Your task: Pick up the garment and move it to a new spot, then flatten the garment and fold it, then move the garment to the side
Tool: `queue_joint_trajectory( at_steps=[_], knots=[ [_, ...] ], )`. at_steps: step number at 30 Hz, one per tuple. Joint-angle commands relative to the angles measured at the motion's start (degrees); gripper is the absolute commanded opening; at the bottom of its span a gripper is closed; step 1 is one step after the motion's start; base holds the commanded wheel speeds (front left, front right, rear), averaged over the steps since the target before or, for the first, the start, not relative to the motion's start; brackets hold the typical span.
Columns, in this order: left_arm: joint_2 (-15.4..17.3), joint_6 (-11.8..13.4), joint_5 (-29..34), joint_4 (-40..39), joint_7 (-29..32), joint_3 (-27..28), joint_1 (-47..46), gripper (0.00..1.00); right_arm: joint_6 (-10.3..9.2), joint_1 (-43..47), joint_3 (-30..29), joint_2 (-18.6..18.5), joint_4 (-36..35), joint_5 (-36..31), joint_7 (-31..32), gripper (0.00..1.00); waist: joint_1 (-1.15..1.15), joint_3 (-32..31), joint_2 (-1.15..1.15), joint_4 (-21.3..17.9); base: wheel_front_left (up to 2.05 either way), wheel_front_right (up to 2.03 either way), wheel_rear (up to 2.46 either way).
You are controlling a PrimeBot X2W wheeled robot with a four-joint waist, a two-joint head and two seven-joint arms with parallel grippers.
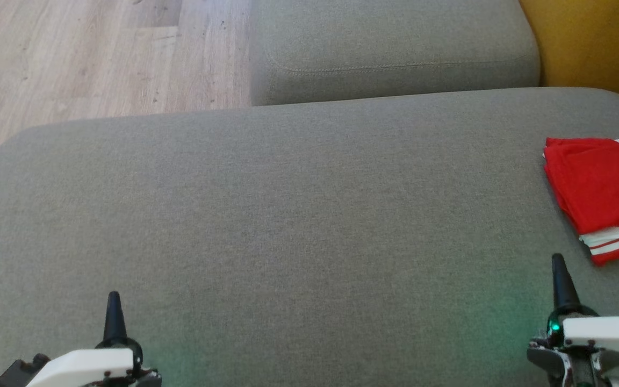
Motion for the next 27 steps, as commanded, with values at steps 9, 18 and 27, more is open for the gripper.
queue_joint_trajectory(
  at_steps=[9, 18, 27],
  knots=[
    [0.6, -1.3, -7.3, -1.2, 1.9, 3.4, -5.3, 0.0, -0.04, -5.1, -0.1, -1.4, -1.6, 7.8, 2.0, 0.0, 0.0, 0.5, 0.0, -0.3, 0.0, 0.0, 0.0],
    [0.5, -2.1, -12.6, -0.8, 3.2, 4.8, -6.8, 0.0, -0.04, -6.6, -0.7, -1.4, -1.4, 13.3, 3.4, 0.0, 0.0, 1.0, 0.0, -0.5, 0.0, 0.0, 0.0],
    [0.5, -2.8, -18.1, -0.5, 4.7, 6.2, -8.3, 0.0, -0.04, -8.2, -1.4, -1.4, -1.3, 19.1, 4.8, 0.0, 0.0, 1.4, 0.0, -0.8, 0.0, 0.0, 0.0]
  ],
)
